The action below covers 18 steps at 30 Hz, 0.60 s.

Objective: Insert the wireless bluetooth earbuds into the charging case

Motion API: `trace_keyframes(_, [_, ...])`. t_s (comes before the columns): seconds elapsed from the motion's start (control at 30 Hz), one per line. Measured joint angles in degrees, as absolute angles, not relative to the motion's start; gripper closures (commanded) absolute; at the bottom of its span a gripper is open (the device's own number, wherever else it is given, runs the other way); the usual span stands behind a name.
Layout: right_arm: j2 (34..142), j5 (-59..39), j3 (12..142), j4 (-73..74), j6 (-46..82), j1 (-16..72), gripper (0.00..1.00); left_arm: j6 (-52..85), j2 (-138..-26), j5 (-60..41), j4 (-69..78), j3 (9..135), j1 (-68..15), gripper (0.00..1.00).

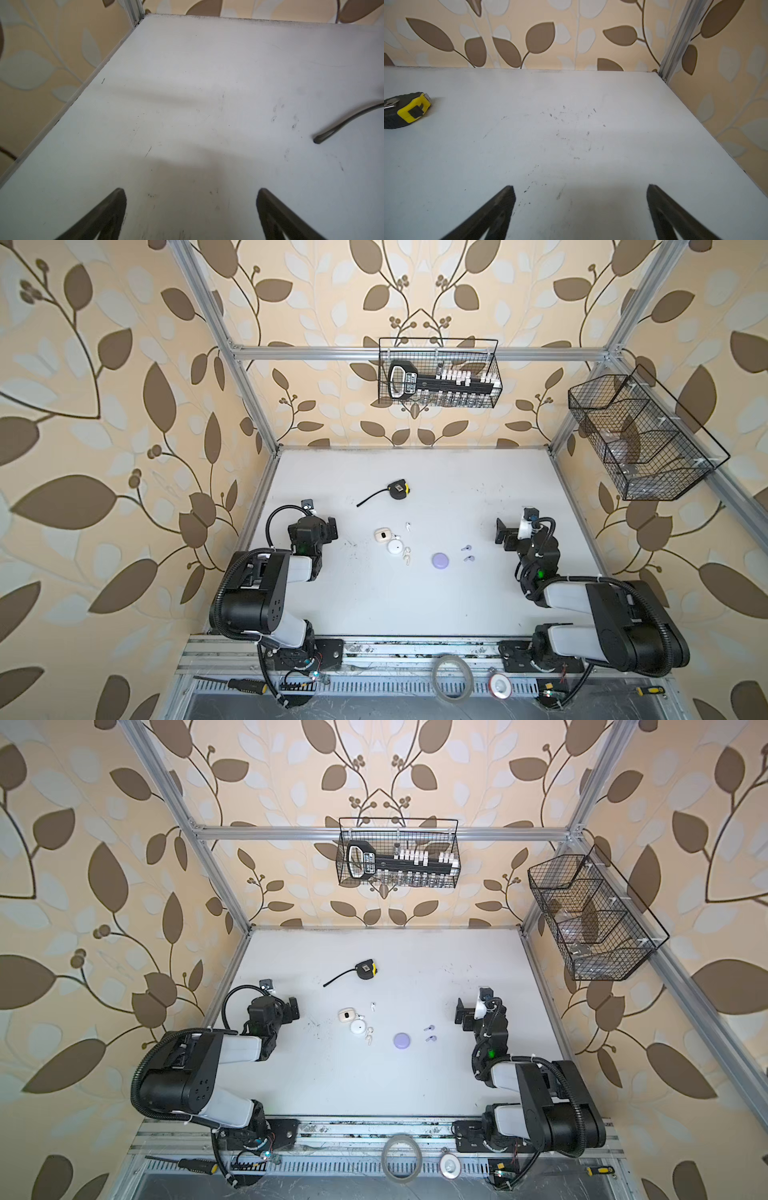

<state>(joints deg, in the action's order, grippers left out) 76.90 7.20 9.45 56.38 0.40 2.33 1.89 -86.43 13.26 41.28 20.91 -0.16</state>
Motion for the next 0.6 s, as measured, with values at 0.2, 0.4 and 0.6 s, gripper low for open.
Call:
trace_keyframes(0.2, [76.9,7.3,9.5,56.4,0.4,2.5,0.0,1.9,-86.4,13.2,41.3,20.9,-0.2,0.01])
trace_keyframes(0.4, [76.9,7.0,9.5,56.4,0.4,2.3,0.0,1.9,-86.4,13.2,41.3,20.9,-0.2,0.01])
trace_keyframes(0.6, [76.9,5.7,9.5,56.3,0.6,0.9,0.0,1.9,-86.4,13.0,41.2,20.9,-0.2,0.01])
